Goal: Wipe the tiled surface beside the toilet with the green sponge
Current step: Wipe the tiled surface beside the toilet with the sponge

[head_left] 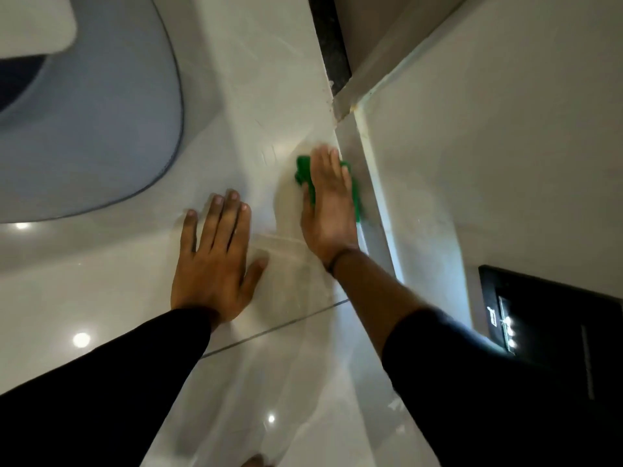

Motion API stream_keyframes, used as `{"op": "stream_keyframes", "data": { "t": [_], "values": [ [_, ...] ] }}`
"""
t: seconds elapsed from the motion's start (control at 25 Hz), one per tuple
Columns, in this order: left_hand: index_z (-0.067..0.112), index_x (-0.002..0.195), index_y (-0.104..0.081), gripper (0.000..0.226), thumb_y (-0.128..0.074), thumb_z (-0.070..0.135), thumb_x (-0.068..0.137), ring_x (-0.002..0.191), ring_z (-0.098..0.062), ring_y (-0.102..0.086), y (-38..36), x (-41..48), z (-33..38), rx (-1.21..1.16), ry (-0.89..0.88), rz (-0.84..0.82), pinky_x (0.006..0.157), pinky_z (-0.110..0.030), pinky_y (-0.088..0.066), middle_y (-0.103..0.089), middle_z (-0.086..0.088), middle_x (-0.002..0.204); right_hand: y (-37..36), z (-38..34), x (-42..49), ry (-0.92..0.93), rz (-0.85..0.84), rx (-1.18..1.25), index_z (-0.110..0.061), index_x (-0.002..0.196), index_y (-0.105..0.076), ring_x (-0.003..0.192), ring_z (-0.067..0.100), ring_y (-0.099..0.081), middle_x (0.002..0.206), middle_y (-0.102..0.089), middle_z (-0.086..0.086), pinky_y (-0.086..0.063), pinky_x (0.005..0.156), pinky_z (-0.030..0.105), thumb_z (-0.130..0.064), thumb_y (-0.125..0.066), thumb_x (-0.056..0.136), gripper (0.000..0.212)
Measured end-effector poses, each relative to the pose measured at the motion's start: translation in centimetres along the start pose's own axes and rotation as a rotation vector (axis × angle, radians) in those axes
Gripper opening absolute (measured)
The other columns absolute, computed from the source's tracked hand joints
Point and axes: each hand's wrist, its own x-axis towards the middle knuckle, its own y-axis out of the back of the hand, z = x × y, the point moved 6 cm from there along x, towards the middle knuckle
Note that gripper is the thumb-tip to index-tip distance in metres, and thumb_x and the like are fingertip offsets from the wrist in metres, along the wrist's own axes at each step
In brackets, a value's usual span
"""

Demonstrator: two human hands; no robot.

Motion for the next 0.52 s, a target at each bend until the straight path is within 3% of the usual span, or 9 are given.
{"op": "stream_keyframes", "data": {
  "t": [0.24,0.36,0.52],
  "values": [
    [0.005,0.173,-0.02,0.084,-0.033,0.055,0.107,0.17,-0.038,-0.014,-0.2,0.1,0.0,0.016,0.003,-0.037,0.137,-0.062,-0.003,-0.015,-0.019,0.183,-0.7,-2.3,5.8,0.054,0.095,-0.047,-0.005,0.158,-0.027,0.158,0.028,-0.014,0.168,-0.025,0.015,-0.005,0.128,0.037,0.0,-0.048,0.101,0.062],
    [0.004,0.172,-0.022,0.084,-0.037,0.055,0.106,0.171,-0.037,-0.012,0.0,0.1,0.0,0.016,0.009,-0.022,0.138,-0.062,-0.005,-0.014,-0.019,0.184,-0.4,-1.1,3.1,0.071,0.085,-0.034,-0.005,0.159,-0.026,0.158,0.028,-0.014,0.168,-0.025,0.015,-0.005,0.129,0.038,0.001,-0.048,0.101,0.061],
    [0.002,0.171,-0.025,0.084,-0.038,0.054,0.106,0.17,-0.039,-0.014,0.2,0.0,0.1,0.026,-0.006,0.027,0.136,-0.066,-0.011,-0.017,-0.022,0.183,-0.3,0.8,-2.5,0.044,0.057,-0.044,-0.005,0.159,-0.025,0.158,0.027,-0.013,0.168,-0.023,0.014,0.007,0.126,0.027,0.003,-0.049,0.1,0.065]
  ]
}}
